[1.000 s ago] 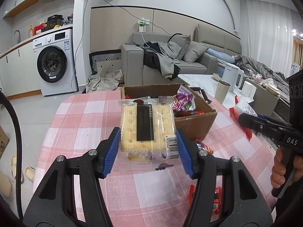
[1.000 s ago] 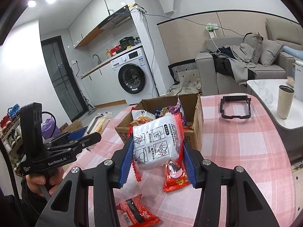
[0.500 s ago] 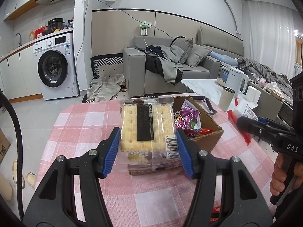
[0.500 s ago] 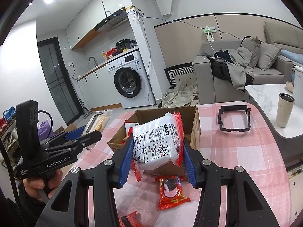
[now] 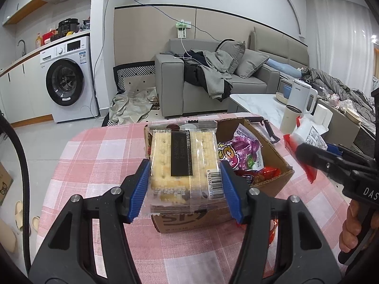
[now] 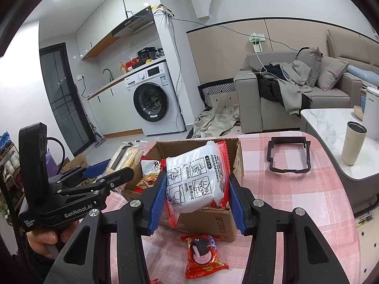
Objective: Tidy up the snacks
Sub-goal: 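Lift both held packs toward the cardboard box, then open both tools to drop the packs into the box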
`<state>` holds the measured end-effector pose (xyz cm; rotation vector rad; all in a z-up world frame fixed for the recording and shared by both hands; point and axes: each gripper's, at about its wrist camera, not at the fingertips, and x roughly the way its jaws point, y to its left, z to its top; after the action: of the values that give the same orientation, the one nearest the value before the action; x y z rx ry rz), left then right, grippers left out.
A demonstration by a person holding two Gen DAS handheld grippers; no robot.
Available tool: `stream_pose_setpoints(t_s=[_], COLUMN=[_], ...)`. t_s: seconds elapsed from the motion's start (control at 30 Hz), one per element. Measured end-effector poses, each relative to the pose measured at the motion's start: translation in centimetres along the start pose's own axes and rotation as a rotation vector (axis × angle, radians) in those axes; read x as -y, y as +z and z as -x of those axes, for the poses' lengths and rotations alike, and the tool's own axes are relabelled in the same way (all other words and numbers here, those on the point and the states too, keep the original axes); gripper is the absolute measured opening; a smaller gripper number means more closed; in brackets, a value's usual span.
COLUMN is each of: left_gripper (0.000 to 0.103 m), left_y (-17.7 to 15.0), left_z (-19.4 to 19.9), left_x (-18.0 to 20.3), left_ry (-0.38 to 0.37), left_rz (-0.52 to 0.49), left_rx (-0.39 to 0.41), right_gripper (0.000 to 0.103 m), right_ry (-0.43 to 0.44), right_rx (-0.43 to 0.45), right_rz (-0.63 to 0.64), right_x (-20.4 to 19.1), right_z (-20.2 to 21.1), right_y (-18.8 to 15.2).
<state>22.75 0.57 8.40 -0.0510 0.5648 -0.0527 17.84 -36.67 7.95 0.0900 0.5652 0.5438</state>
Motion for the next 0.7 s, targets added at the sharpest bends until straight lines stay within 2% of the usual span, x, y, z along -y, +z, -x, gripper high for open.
stream_pose_setpoints(t_s=[0.7], left_gripper=[0.054], left_y=[0.7], left_z=[-6.4], left_x=[0.7], left_ry=[0.016], left_rz=[-0.039], left_rx=[-0.014], right_gripper=[0.050], right_ry=[-0.031], right_rx=[-0.071], right_rz=[0.019], right_x=[0.9], right_z=[-5.1], right_y=[0.2])
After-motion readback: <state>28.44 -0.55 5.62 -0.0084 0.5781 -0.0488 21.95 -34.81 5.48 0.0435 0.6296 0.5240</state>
